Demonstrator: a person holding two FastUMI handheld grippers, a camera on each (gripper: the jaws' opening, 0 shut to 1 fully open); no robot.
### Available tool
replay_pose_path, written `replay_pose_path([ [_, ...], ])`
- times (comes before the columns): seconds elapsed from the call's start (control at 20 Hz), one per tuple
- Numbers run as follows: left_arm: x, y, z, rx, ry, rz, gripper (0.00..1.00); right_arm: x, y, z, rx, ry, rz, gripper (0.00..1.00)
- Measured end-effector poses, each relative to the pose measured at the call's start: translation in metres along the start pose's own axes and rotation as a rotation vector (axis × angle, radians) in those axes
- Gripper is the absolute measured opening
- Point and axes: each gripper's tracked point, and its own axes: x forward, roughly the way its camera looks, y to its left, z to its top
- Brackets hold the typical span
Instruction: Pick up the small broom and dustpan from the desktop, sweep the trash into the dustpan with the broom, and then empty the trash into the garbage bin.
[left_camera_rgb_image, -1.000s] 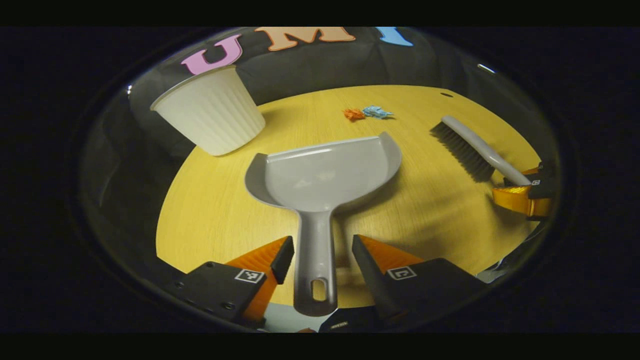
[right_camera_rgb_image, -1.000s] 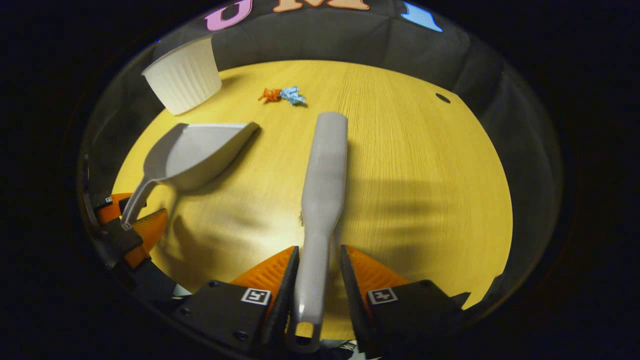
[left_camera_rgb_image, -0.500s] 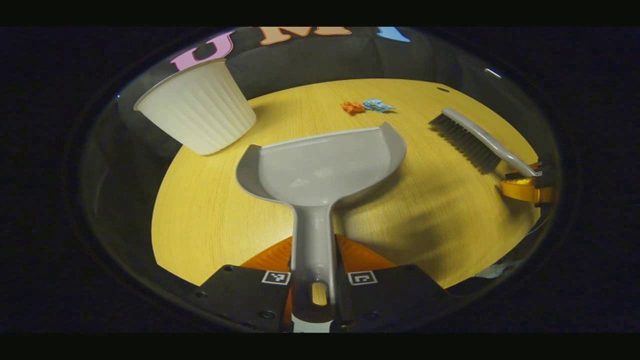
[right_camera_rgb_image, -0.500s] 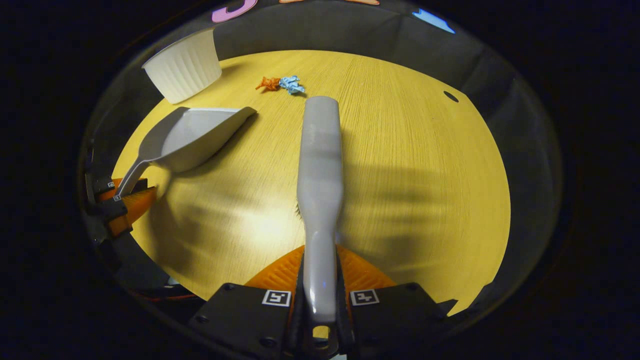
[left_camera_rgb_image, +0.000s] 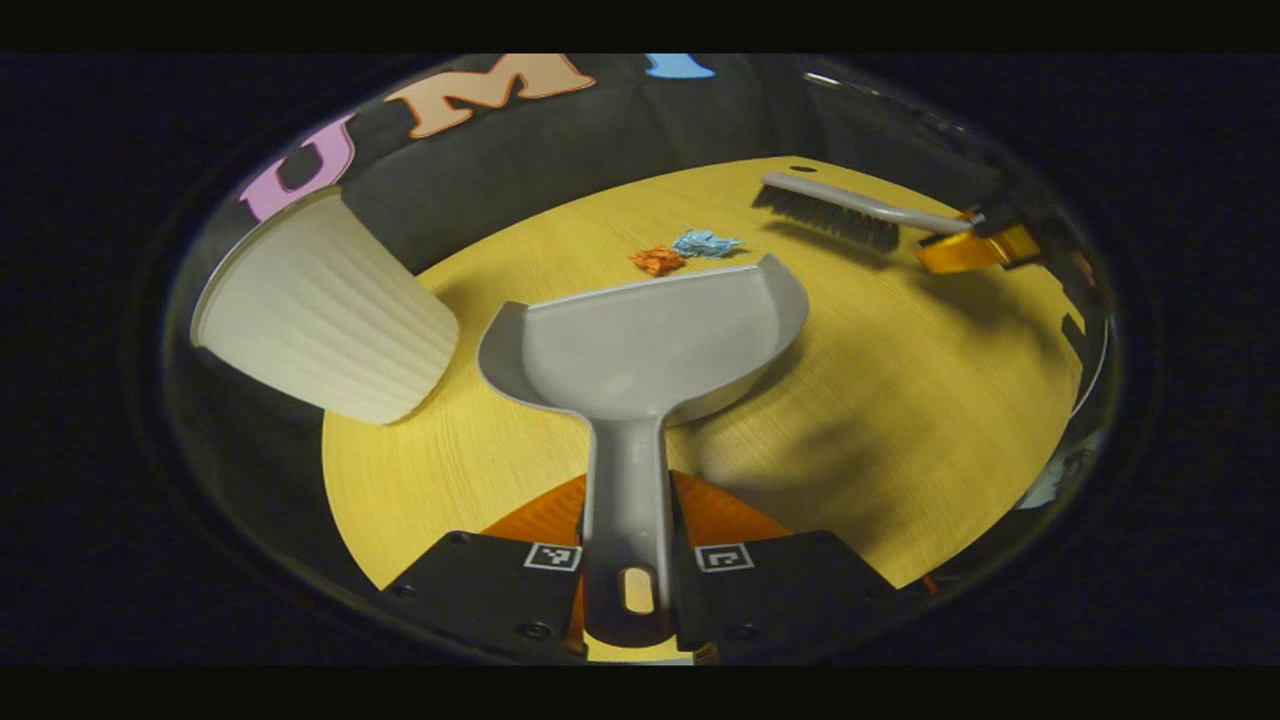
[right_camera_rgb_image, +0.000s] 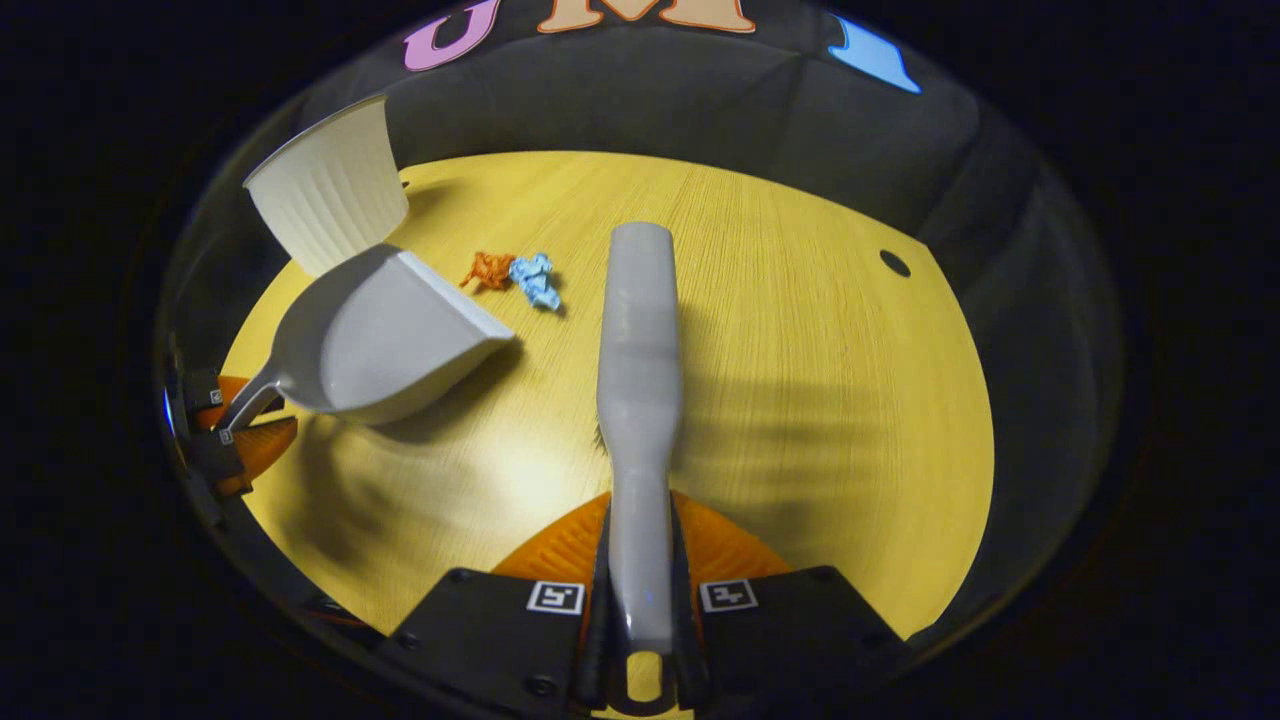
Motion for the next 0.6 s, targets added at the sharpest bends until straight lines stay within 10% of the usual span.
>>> replay_pose_path([
  [0.6, 0.026, 0.01, -0.008, 0.171, 0.031, -0.092, 0.27, 0.041, 0.023, 0.086, -0.391, 0.11, 0.044, 0.28],
])
